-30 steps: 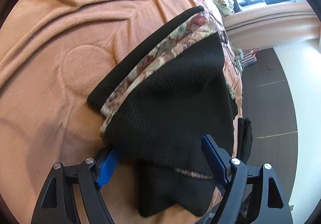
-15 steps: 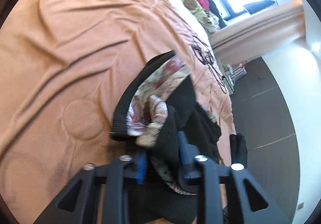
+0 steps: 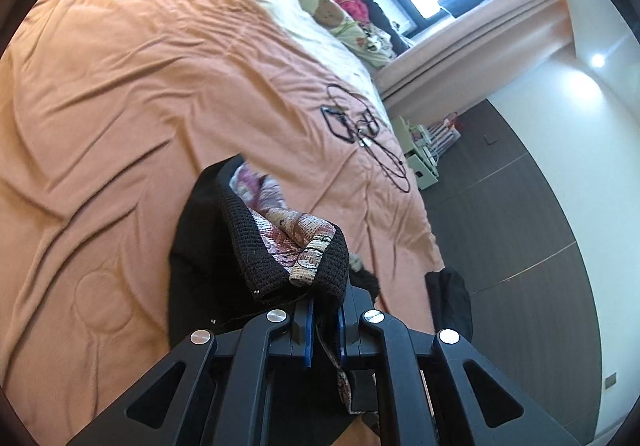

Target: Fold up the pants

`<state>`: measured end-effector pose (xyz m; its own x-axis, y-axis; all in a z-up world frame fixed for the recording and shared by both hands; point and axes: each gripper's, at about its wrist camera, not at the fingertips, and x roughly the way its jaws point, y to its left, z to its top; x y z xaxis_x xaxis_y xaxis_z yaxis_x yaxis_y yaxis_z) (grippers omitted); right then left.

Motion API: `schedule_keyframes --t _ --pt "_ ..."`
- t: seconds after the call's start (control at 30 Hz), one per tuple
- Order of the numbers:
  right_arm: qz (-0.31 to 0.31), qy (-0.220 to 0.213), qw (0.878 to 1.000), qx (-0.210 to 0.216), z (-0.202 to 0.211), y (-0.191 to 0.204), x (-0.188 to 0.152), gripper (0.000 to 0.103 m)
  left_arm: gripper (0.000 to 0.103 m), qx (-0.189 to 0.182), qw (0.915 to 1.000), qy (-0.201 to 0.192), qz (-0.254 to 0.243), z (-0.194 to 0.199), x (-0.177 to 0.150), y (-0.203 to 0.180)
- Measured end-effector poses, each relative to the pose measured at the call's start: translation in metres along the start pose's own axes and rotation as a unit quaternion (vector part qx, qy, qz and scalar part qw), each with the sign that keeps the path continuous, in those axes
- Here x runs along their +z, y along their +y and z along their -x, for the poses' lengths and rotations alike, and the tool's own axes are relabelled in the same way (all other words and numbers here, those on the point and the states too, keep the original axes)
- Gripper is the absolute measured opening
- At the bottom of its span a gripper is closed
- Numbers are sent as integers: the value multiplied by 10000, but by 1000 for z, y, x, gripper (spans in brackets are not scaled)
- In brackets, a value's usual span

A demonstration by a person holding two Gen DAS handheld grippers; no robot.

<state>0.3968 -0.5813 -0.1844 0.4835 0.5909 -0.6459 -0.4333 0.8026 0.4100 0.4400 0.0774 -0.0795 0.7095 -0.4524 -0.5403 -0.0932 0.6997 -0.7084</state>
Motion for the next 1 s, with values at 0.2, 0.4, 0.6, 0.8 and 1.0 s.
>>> schedule_keyframes --t 0.2,0.4,0.6,0.8,1.0 --pt "10 -303 9993 222 11 -1 3 54 9 -31 9995 103 -294 -20 25 -33" --pt "29 -512 9967 628 22 -6 2 54 9 53 9984 246 -508 -52 46 -60" --pt "80 -562 9940 934 26 -19 2 54 9 166 9976 429 -526 -86 60 -65" --pt "-36 -468 9962 730 11 -28 9 48 9 324 9959 652 -542 -122 66 -66" --pt "-317 -255 9973 610 -2 -36 10 8 31 464 9932 916 -551 -149 67 -68"
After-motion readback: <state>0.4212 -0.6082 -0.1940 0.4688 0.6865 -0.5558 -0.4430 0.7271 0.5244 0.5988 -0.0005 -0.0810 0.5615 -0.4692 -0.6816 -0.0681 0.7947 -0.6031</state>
